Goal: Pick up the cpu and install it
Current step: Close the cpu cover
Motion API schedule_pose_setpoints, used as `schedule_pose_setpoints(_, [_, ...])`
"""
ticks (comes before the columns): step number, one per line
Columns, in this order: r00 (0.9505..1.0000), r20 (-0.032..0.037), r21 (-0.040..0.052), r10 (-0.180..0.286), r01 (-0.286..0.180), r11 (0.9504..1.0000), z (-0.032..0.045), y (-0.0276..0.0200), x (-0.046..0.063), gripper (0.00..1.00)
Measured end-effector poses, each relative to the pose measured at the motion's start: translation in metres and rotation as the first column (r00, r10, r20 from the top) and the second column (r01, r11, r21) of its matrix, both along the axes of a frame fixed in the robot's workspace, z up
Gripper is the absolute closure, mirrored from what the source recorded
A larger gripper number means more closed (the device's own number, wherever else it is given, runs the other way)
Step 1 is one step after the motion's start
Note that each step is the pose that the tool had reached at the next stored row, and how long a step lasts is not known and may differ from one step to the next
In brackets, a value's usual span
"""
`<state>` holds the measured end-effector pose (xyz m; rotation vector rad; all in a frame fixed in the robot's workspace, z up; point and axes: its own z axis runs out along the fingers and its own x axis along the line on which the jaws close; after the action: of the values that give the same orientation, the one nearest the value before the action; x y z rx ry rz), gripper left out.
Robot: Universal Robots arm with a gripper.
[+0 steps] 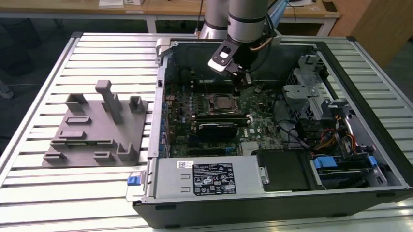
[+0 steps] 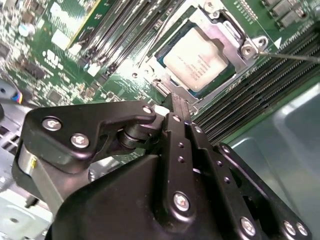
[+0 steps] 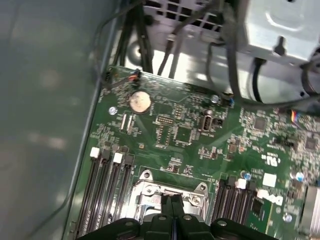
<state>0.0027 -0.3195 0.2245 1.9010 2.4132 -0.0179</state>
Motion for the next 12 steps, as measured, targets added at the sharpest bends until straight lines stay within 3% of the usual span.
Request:
schedule_pose_setpoints(6, [0.9942, -0.0001, -0.0006, 0.108, -0.108, 0.9942, -0.0013, 0.0, 0.0, 0.89])
schedule_pose_setpoints(12, [0.9765, -0.0004, -0.0029, 0.216, -0.216, 0.9764, -0.0021, 0.0, 0.0, 0.89])
